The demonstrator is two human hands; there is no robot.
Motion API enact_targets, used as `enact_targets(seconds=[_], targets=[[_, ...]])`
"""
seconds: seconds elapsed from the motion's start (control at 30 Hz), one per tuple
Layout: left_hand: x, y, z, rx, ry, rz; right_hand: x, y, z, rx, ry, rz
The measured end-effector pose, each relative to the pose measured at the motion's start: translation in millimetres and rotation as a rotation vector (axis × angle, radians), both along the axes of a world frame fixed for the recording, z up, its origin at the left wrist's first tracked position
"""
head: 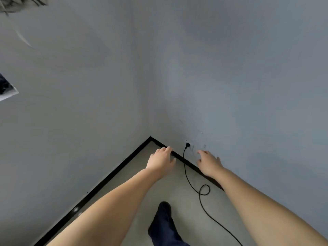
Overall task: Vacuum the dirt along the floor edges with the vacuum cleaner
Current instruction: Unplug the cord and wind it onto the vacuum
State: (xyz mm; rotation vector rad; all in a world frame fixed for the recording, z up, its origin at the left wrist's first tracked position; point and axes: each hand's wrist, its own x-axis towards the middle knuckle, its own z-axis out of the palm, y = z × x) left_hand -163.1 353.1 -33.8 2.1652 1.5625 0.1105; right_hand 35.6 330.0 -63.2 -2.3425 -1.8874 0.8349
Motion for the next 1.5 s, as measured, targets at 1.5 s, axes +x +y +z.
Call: enact_targets(seconds=[1.5], targets=[[166,452,-545,1.173,0.092,-0.878,48,336,-497,0.317,1.224,-1.176]])
